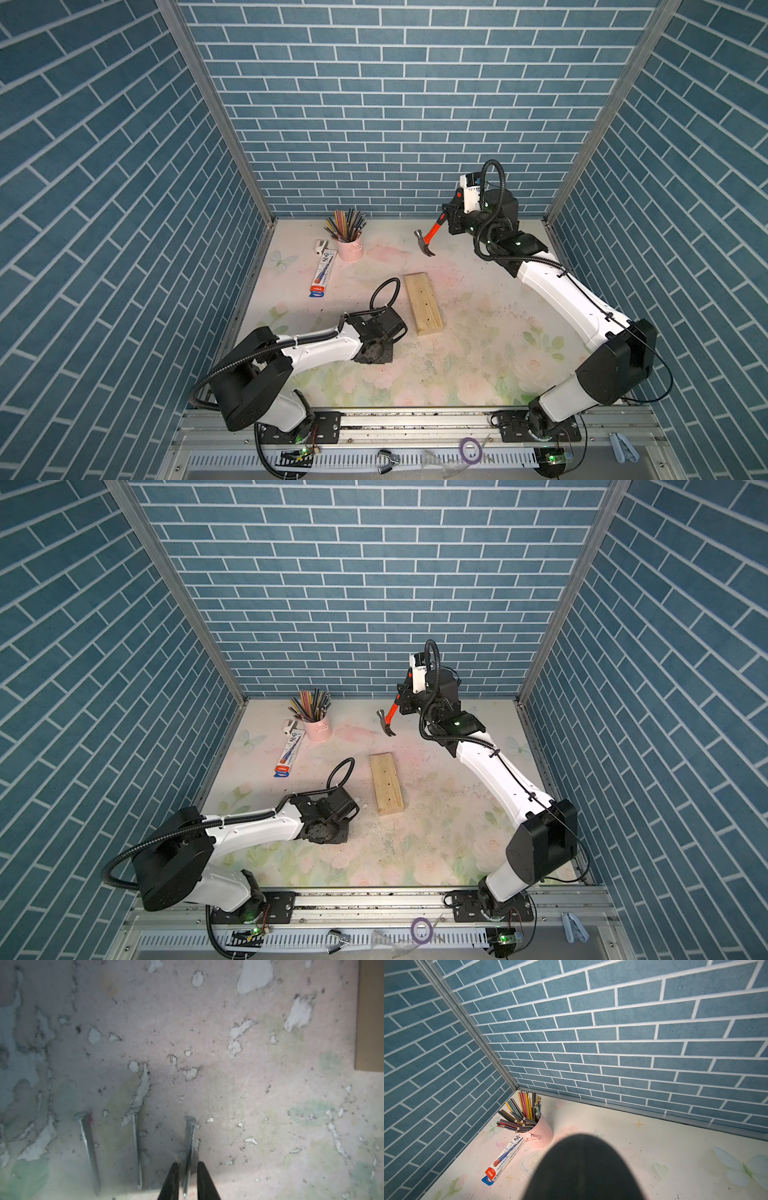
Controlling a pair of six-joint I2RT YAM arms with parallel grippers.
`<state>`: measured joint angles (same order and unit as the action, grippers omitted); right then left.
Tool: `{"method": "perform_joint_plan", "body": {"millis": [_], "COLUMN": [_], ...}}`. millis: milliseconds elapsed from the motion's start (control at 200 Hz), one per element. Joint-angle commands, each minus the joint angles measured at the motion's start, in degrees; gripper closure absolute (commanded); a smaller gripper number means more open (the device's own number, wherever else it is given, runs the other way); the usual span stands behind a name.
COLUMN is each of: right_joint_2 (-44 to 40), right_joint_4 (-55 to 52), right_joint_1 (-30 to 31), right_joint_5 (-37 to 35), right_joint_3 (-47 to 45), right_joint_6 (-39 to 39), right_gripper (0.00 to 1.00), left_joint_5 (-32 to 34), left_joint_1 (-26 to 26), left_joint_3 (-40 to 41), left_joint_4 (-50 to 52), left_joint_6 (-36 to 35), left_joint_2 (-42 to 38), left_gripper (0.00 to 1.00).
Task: Use a claw hammer to pull out a nail
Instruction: Place the nail at the center of the board.
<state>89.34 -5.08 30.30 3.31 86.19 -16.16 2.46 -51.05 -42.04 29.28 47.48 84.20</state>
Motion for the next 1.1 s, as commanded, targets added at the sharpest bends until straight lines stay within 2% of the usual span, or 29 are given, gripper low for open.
{"method": "perform_joint_plan", "body": {"millis": [0, 235, 415, 540, 735, 900, 980, 1095], "right_joint_2": [-1.43, -1.62, -2.1, -2.48, -3.01, -3.85, -4.54, -5.44], "right_joint_4": [7.1, 6.98, 6.66, 6.32, 5.8, 4.59, 4.1, 2.77], "right_joint_1": [-0.47, -0.63, -0.6, -0.6, -0.6, -0.6, -0.62, -0.6], "right_joint_5": [0.2, 0.47, 0.89, 0.92, 1.7, 2.68, 3.51, 4.3], "right_joint_3": [1.28, 1.3, 1.43, 1.43, 1.52, 1.57, 1.11, 0.82], "right_joint_6": [-0.71, -0.71, -0.46, -0.36, -0.44, -0.42, -0.36, 0.25], "right_gripper": [1.0, 1.0, 1.0, 1.0, 1.0, 1.0, 1.0, 1.0], "left_joint_5": [0.79, 1.47, 6.96, 9.91, 12.87, 11.95, 10.78, 5.78], "left_joint_1": [-0.21, -0.31, -0.15, 0.09, 0.17, 2.1, 3.92, 6.04], "left_joint_3": [-2.31, -5.29, -11.03, -14.23, -17.0, -15.84, -16.87, -17.74], "left_joint_4": [1.43, 1.84, 5.38, 3.37, -8.74, -21.39, -25.47, -31.08], "left_joint_6": [-0.09, -1.43, -5.33, -8.91, -17.28, -24.77, -27.4, -31.26], "left_joint_2": [0.26, -1.31, -2.34, -5.16, -11.5, -15.6, -15.99, -15.29], "left_gripper": [0.77, 0.7, 0.6, 0.54, 0.41, 0.17, 0.14, 0.14]}}
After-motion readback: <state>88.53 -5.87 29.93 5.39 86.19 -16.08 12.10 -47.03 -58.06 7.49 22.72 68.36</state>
